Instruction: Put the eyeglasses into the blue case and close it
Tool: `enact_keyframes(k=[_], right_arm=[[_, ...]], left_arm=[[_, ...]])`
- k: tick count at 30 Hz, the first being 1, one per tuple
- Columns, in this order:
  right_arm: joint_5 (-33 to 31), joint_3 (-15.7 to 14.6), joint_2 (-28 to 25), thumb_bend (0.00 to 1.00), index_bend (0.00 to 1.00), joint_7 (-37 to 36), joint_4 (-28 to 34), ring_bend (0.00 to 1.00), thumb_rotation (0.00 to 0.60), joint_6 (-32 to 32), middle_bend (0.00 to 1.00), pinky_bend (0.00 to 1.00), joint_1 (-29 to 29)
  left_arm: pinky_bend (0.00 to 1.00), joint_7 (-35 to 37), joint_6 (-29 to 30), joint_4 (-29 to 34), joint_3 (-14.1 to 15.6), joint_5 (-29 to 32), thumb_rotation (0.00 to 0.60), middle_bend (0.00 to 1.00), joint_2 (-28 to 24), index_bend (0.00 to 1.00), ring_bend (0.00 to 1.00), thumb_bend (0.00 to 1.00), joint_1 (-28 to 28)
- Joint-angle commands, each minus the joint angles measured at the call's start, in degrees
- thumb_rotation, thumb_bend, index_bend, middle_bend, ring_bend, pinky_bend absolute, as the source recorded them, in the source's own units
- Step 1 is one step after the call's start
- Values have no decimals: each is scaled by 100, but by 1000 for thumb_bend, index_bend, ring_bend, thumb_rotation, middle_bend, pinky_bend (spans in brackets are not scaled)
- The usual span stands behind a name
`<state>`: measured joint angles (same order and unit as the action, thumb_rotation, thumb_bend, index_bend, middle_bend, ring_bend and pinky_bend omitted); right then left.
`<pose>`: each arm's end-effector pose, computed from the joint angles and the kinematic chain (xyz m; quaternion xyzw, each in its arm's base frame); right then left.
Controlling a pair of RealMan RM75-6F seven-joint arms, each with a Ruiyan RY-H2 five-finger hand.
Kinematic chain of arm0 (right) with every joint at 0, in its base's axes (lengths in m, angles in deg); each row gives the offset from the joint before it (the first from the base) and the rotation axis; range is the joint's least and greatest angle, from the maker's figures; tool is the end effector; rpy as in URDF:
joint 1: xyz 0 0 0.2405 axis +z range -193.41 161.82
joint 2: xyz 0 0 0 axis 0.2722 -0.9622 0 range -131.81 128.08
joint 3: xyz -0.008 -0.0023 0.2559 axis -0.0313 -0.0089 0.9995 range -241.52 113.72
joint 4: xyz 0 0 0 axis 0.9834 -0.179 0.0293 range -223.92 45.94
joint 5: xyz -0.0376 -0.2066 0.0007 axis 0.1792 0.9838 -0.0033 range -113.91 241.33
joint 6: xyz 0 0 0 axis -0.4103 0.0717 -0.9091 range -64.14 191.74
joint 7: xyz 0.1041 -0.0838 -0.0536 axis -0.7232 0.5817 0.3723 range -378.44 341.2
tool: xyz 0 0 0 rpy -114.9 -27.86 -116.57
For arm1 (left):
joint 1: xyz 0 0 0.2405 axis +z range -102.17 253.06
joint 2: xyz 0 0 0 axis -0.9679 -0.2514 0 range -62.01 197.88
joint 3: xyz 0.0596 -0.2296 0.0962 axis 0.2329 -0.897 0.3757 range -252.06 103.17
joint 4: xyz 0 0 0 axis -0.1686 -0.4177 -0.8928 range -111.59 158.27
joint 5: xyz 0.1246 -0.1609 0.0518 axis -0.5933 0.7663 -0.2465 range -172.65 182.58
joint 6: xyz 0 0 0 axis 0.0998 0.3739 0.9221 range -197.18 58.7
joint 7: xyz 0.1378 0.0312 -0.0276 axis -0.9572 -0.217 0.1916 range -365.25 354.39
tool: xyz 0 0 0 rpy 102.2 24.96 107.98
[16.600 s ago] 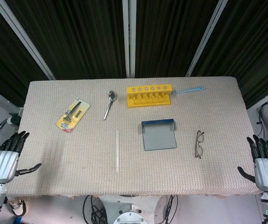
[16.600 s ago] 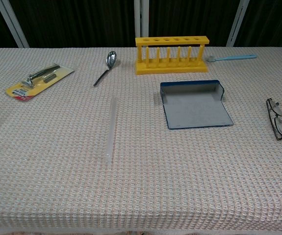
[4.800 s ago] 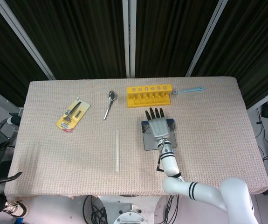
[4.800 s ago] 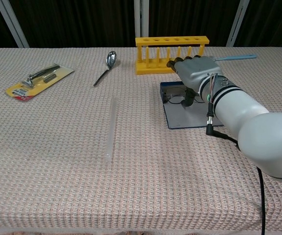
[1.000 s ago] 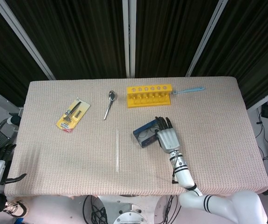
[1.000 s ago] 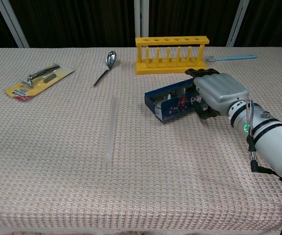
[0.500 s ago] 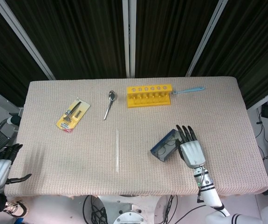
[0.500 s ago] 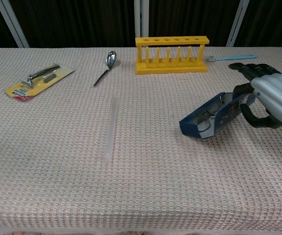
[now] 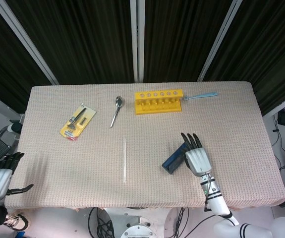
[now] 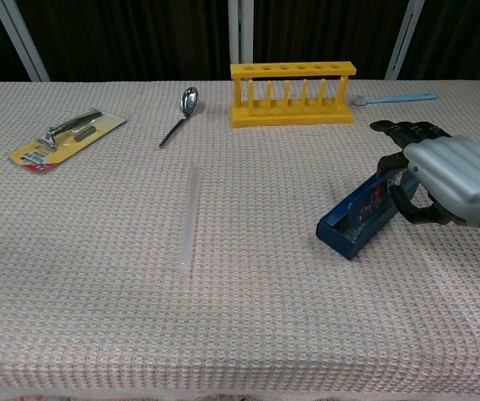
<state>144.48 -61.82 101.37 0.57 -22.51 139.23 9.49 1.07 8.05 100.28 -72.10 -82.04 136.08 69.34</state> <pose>-0.2240 -0.2666 -0.0513 0.7046 -0.3109 0.3841 0.5094 -0.3680 0.1706 0.1366 -0.6486 -0.4164 -0.3000 0.5621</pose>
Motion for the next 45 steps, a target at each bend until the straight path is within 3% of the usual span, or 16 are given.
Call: enact_keyframes(k=[1, 5, 7, 10, 12, 20, 27, 33, 40, 45], right_arm=[[98, 14, 105, 524, 810, -67, -163, 0, 600, -55, 0, 0, 31], [318, -15, 229, 537, 691, -231, -446, 0, 600, -3, 0, 0, 65], [414, -22, 305, 539, 496, -335, -616, 0, 600, 25, 0, 0, 79], [492, -7, 393, 506, 99, -434, -814, 0, 600, 25, 0, 0, 103], [540, 18, 456, 483, 0, -481, -928, 0, 600, 55, 0, 0, 120], [891, 131, 718, 335, 0, -1000, -1378, 0, 600, 405, 0, 0, 253], [985, 210, 841, 324, 0, -1158, -1608, 0, 600, 535, 0, 0, 306], [1017, 324, 683, 323, 0, -1187, -1418, 0, 600, 819, 0, 0, 242], [999, 260, -328, 324, 0, -792, -244, 0, 600, 1329, 0, 0, -253], [434, 64, -1591, 320, 0, 41, 1401, 0, 600, 1603, 0, 0, -1092]], left_arm=[[208, 20, 3, -20, 4, 3, 371, 56, 6, 25, 80, 90, 5], [208, 47, 12, -47, 14, -1, 372, 56, 0, 25, 80, 91, 14], [208, 60, 24, -50, 19, -7, 372, 56, -14, 25, 80, 91, 20], [207, 64, 40, -45, 19, -3, 377, 56, -38, 25, 80, 91, 30], [208, 67, 51, -42, 18, 0, 374, 56, -48, 25, 80, 91, 36], [209, 78, 50, -40, 29, 11, 377, 52, -52, 25, 80, 91, 53], [209, 80, 61, -29, 24, 16, 379, 51, -61, 25, 80, 91, 58], [209, 55, 83, 12, 12, 3, 379, 51, -85, 25, 81, 91, 51], [208, -46, 182, 126, -12, -33, 381, 51, -119, 25, 81, 91, 60], [208, -173, 282, 281, -35, -105, 378, 51, -158, 25, 81, 91, 48]])
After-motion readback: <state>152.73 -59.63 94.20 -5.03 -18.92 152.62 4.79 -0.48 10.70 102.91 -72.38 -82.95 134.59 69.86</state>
